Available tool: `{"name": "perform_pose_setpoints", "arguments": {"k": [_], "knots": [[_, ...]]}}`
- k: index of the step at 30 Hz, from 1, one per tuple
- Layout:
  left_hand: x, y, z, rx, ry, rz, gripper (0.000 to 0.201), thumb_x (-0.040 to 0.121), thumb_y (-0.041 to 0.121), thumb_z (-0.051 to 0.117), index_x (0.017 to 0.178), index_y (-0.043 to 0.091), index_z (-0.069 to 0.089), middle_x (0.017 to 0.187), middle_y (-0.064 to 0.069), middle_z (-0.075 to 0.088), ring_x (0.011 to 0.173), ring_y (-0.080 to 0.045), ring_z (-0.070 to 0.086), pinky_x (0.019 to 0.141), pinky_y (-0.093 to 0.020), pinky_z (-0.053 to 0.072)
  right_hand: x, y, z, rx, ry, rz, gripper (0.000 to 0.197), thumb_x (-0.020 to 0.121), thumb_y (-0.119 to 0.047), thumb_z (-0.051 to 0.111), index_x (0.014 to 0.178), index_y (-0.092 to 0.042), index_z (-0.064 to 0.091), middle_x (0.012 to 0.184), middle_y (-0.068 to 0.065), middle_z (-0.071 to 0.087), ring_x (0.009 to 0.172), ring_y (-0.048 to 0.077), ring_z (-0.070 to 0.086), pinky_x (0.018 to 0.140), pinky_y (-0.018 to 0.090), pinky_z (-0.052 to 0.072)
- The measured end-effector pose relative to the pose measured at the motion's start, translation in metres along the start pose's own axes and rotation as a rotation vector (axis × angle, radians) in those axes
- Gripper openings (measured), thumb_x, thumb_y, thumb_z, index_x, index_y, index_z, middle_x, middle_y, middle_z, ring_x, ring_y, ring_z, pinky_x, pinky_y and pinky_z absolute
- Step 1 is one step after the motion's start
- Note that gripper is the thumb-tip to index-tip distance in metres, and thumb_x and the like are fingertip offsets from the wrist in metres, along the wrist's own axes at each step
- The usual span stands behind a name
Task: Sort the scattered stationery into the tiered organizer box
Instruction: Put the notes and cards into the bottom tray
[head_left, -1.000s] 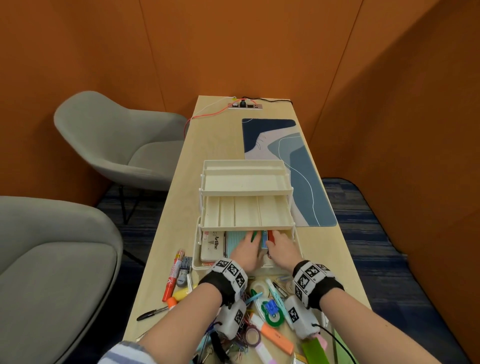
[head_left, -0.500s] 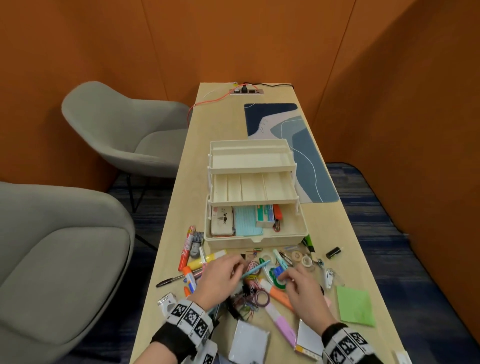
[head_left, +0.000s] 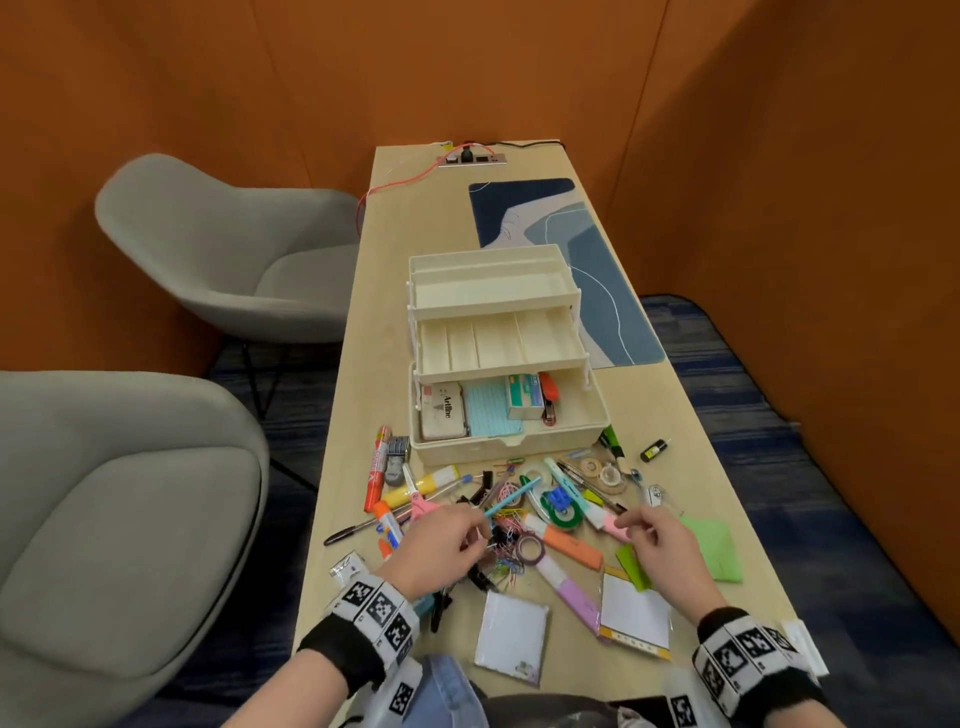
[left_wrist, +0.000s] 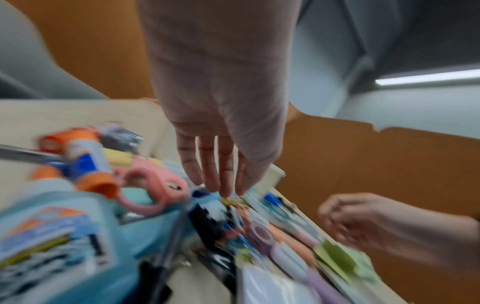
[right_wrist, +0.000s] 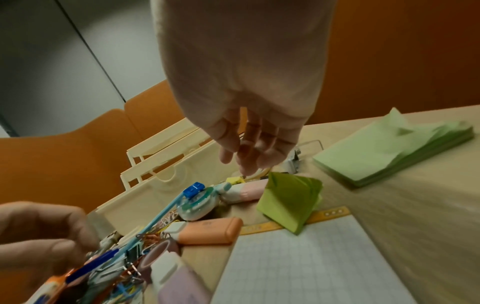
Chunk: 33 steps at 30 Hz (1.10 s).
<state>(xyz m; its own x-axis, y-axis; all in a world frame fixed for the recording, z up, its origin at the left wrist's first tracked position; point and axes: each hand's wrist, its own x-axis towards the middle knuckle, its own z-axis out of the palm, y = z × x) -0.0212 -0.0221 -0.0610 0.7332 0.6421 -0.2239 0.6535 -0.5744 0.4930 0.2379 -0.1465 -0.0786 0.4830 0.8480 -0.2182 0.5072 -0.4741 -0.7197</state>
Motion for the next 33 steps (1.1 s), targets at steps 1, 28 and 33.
{"name": "perform_pose_setpoints", "arguments": {"k": [1,28,33], "knots": [[0.003,0.006,0.003,0.055,-0.041,0.08,0.023,0.091,0.038,0.055,0.105,0.022,0.06,0.103,0.005,0.059,0.094,-0.011,0.052,0.081,-0.029,0.045,-0.004,-0.001,-0.003,-0.03,-0.046,-0.027,0.03,0.087,-0.002,0.052,0.078,-0.028,0.062,0.089,-0.008,0.059,0.082,0.009,0.054,0.067,0.021,0.037],[0.023,0.027,0.001,0.073,-0.373,0.137,0.023,0.084,0.026,0.067,0.099,0.013,0.054,0.104,-0.005,0.054,0.091,-0.016,0.047,0.078,-0.03,0.039,-0.037,-0.013,-0.015,-0.559,-0.204,-0.37,0.028,0.093,-0.02,0.042,0.117,-0.025,0.055,0.108,-0.004,0.059,0.094,0.014,0.057,0.077,0.029,0.049],[0.03,0.011,-0.008,-0.278,-0.238,-0.025,0.021,0.089,0.025,0.062,0.101,0.011,0.053,0.098,-0.005,0.057,0.087,-0.018,0.053,0.074,-0.03,0.044,-0.012,-0.045,-0.025,-0.334,-0.072,-0.285,0.02,0.087,-0.011,0.053,0.099,-0.021,0.065,0.095,-0.006,0.065,0.087,0.013,0.059,0.075,0.025,0.046]]}}
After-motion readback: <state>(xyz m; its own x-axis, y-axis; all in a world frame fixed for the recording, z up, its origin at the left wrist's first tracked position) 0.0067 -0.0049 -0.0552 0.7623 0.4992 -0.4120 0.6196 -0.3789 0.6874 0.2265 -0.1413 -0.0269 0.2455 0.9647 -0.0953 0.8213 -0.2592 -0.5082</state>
